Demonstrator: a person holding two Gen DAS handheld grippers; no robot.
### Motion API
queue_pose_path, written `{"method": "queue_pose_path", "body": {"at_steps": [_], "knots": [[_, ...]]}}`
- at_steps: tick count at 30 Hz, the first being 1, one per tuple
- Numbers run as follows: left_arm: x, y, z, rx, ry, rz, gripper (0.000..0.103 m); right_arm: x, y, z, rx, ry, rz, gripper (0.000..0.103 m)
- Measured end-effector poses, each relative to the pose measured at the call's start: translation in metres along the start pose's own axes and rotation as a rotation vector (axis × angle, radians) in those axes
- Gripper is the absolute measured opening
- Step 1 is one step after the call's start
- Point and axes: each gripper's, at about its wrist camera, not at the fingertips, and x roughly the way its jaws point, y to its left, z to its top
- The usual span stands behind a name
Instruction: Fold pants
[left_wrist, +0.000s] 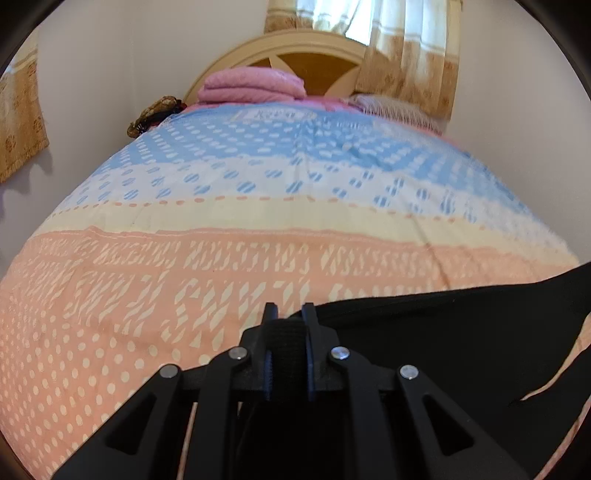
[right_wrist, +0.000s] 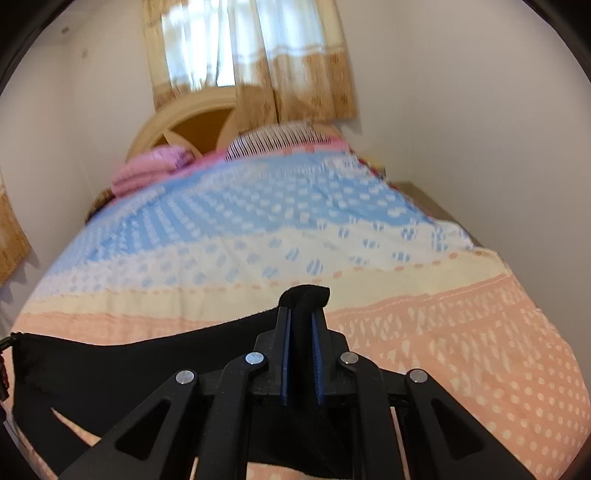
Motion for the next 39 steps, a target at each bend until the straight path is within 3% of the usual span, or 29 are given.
{"method": "queue_pose_path", "body": {"at_steps": [9,16,26,35,36,38,39], "knots": [[-0.050,0.019,-0.021,-0.105,-0.128,-0.130,0.014,-0.078,-0.012,-0.023,0.013,-0.172,0.059,0.010],[-0.092,0.024,-0.067,-0.081,-0.200,-0.205,0.014,-0.126,-0.026,-0.061,0.060,-0.226,0.110,0.010],[-0.101,0.029,-0.139,-0.015,-0.167,-0.237,0.014,-0.128,-0.064,-0.136,0.134,-0.088,0.054,0.010],[-0.104,0.028,-0.175,0.053,-0.174,-0.194,0.020,-0.120,-0.072,-0.174,0.110,0.035,-0.007,0.010],[-0.105,0.028,-0.178,0.059,-0.182,-0.185,0.022,-0.122,-0.071,-0.176,0.100,0.054,-0.004,0.013],[-0.107,0.028,-0.179,0.070,-0.190,-0.169,0.028,-0.130,-0.072,-0.178,0.107,0.055,-0.027,0.032],[-0.107,0.028,-0.182,0.075,-0.194,-0.159,0.033,-0.136,-0.072,-0.179,0.106,0.045,-0.051,0.051]]}}
